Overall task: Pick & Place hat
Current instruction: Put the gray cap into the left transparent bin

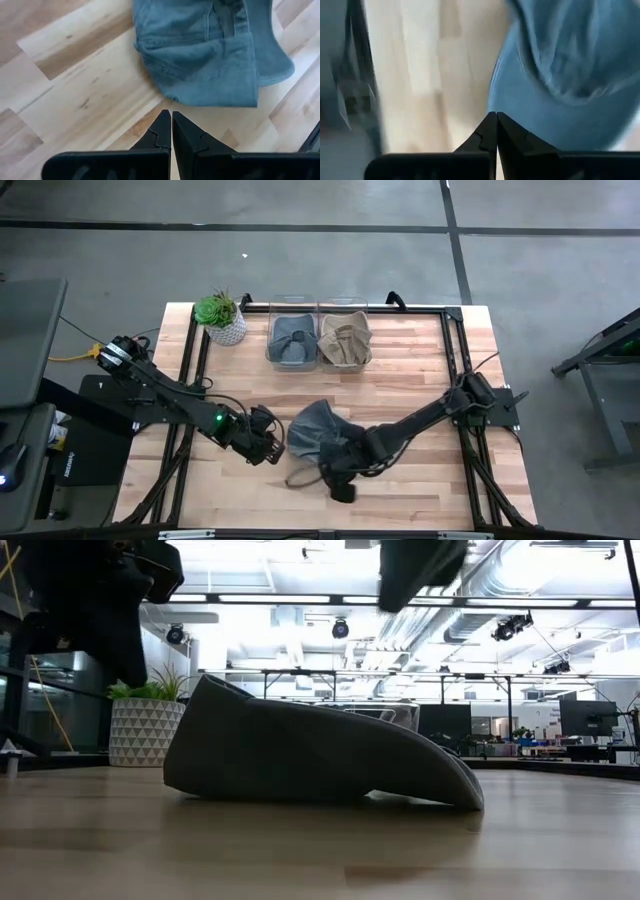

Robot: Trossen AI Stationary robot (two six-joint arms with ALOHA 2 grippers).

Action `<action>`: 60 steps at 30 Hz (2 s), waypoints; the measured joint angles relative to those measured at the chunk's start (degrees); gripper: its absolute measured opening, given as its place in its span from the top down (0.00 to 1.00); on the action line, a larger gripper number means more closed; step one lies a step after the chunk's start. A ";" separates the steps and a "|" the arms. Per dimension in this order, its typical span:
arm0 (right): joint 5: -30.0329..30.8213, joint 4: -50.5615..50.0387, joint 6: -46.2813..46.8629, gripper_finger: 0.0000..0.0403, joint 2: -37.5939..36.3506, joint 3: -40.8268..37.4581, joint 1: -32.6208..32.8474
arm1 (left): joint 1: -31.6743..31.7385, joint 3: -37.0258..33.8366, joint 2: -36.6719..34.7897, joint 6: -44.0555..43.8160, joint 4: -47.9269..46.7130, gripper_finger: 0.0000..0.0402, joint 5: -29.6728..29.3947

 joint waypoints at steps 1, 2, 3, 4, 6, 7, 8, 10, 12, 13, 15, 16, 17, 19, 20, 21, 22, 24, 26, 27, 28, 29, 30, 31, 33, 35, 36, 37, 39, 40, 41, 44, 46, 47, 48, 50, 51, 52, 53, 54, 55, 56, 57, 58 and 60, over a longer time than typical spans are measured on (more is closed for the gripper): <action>-1.27 0.85 6.40 1.00 0.51 0.00 -0.43 | 0.00 0.00 0.00 -0.01 0.15 1.00 -0.53; -1.82 1.46 11.33 1.00 1.18 0.02 -0.75 | 0.00 0.00 0.00 -0.01 0.29 1.00 -0.82; -1.64 1.57 15.02 1.00 2.12 0.02 -0.92 | 0.00 0.00 0.00 -0.04 0.33 1.00 -1.14; -1.26 1.02 18.01 1.00 2.98 -0.02 -0.98 | 0.00 0.00 0.00 -0.04 0.28 1.00 -1.36; -2.33 -0.29 22.72 1.00 4.26 -0.11 -1.79 | 0.00 0.00 0.00 -0.05 0.29 1.00 -1.52; -3.48 -0.08 24.42 1.00 4.69 -0.09 -2.25 | 0.00 0.00 0.00 -0.07 0.24 1.00 -1.52; -4.12 0.07 25.52 1.00 5.12 -0.06 -2.75 | 0.00 0.00 0.00 -0.20 0.25 1.00 -1.49; -3.71 0.28 27.52 1.00 5.82 0.00 -3.70 | 0.00 0.00 0.00 -0.21 0.22 1.00 -1.38; -3.35 -0.16 28.54 1.00 6.32 0.00 -4.61 | 0.00 0.00 0.00 -0.23 0.22 1.00 -1.32; -3.42 0.06 28.59 1.00 6.52 0.00 -5.00 | 0.00 0.00 0.00 -0.23 0.22 1.00 -1.32; -4.50 0.40 28.60 1.00 7.17 0.04 -5.69 | 0.00 0.00 0.00 -0.23 0.14 1.00 -1.32; -5.72 0.52 28.61 1.00 7.57 0.04 -5.97 | 0.00 0.00 0.00 -0.23 0.15 1.00 -1.32; -6.65 1.11 28.64 1.00 8.19 0.04 -6.05 | 0.00 0.00 0.00 -0.23 0.14 1.00 -1.29; -8.42 2.65 28.65 1.00 9.27 0.04 -6.12 | 0.00 0.00 0.00 -0.23 0.15 1.00 -1.25; -9.24 3.40 28.66 1.00 9.85 0.03 -6.11 | 0.00 0.00 0.00 -0.23 0.11 1.00 -1.16; -9.93 4.09 28.66 1.00 10.37 0.04 -6.03 | 0.00 0.00 0.00 -0.23 0.13 1.00 -1.13; -10.63 4.53 28.64 1.00 11.00 0.04 -5.96 | 0.00 0.00 0.00 -0.23 0.13 1.00 -1.13; -12.06 4.58 28.48 1.00 12.21 0.06 -5.92 | 0.00 0.00 0.00 -0.23 0.09 1.00 -1.13; -13.81 4.59 27.22 1.00 13.26 0.11 -5.92 | 0.00 0.00 0.00 -0.23 0.04 1.00 -1.13; -14.97 4.45 26.19 1.00 13.70 0.24 -5.90 | 0.00 0.00 0.00 -0.23 -0.02 1.00 -1.13; -16.48 4.12 24.93 1.00 14.19 0.31 -5.79 | 0.00 0.00 0.00 -0.23 -0.17 1.00 -1.13; -17.65 3.58 23.47 1.00 14.56 0.37 -5.63 | 0.00 0.00 0.00 -0.23 -0.32 1.00 -1.13; -18.67 2.55 21.88 1.00 14.98 0.43 -5.35 | 0.00 0.00 0.00 -0.23 -0.33 1.00 -1.13; -19.68 1.10 20.08 1.00 15.24 0.52 -4.96 | 0.00 0.00 0.00 -0.21 -0.37 1.00 -1.13; -20.98 -3.64 16.11 1.00 15.34 0.45 -3.77 | 0.00 0.00 0.00 -0.23 -1.00 1.00 -1.10; -21.55 -9.70 11.17 1.00 15.42 0.35 -2.61 | 0.00 0.01 -0.01 -0.25 -0.62 1.00 -1.07; -21.51 -12.71 8.33 1.00 15.50 0.31 -2.23 | 0.00 0.02 -0.02 -0.25 -0.57 1.00 -0.94; -21.22 -15.91 5.22 1.00 15.58 0.27 -1.93 | 0.00 0.02 -0.02 -0.25 -0.59 1.00 -0.79; -19.21 -21.53 -1.44 1.00 15.76 0.03 -1.43 | 0.04 0.02 -0.02 -0.17 -0.02 1.00 -0.67; -16.91 -23.44 -4.60 1.00 15.89 -0.04 -1.16 | 0.02 0.02 -0.02 0.04 0.36 1.00 -0.49; -14.36 -24.73 -7.62 1.00 15.97 -0.10 -0.94 | 0.02 0.01 -0.02 0.28 0.81 1.00 -0.38; -8.20 -25.78 -17.10 1.00 15.97 -0.07 -0.60 | 0.02 0.01 -0.02 1.25 2.28 1.00 0.25; -5.28 -25.09 -22.93 1.00 15.97 -0.07 -0.53 | 0.02 0.02 -0.02 1.53 3.36 1.00 0.64; -3.98 -24.30 -25.50 1.00 15.95 -0.07 -0.50 | 0.02 0.02 -0.02 1.60 3.80 1.00 0.65; -2.64 -23.65 -27.88 1.00 15.94 -0.07 -0.54 | 0.02 0.02 -0.02 1.67 3.93 1.00 0.76; -0.41 -22.95 -31.12 1.00 15.90 -0.02 -0.85 | 0.02 0.02 -0.02 1.41 3.89 1.00 1.09; 0.23 -22.83 -31.81 1.00 15.90 -0.01 -1.06 | 0.02 0.02 -0.02 1.30 3.85 1.00 1.41; 0.65 -22.79 -31.95 1.00 15.90 0.00 -1.30 | 0.02 0.02 -0.02 1.30 3.84 1.00 1.98; 0.88 -22.80 -31.92 1.00 15.90 0.01 -1.52 | 0.01 0.02 -0.02 1.29 3.85 1.00 2.32; 1.05 -23.00 -31.87 1.00 15.81 0.04 -1.77 | 0.00 0.02 -0.02 1.23 3.79 1.00 2.39; 1.25 -23.32 -31.68 1.00 15.65 0.04 -1.90 | 0.00 0.02 -0.02 1.11 3.78 1.00 2.39; 1.59 -23.47 -31.38 1.00 15.61 0.04 -2.03 | 0.00 0.02 -0.02 1.08 3.77 1.00 2.39; 1.93 -23.61 -30.89 1.00 15.40 0.02 -2.15 | 0.00 0.02 -0.02 1.06 3.76 1.00 2.39; 1.98 -23.94 -30.41 1.00 15.05 -0.02 -2.23 | 0.00 0.02 -0.02 1.06 3.78 1.00 2.39; 1.87 -23.76 -29.53 1.00 13.98 -0.02 -2.25 | 0.00 0.02 -0.02 1.06 3.82 1.00 2.39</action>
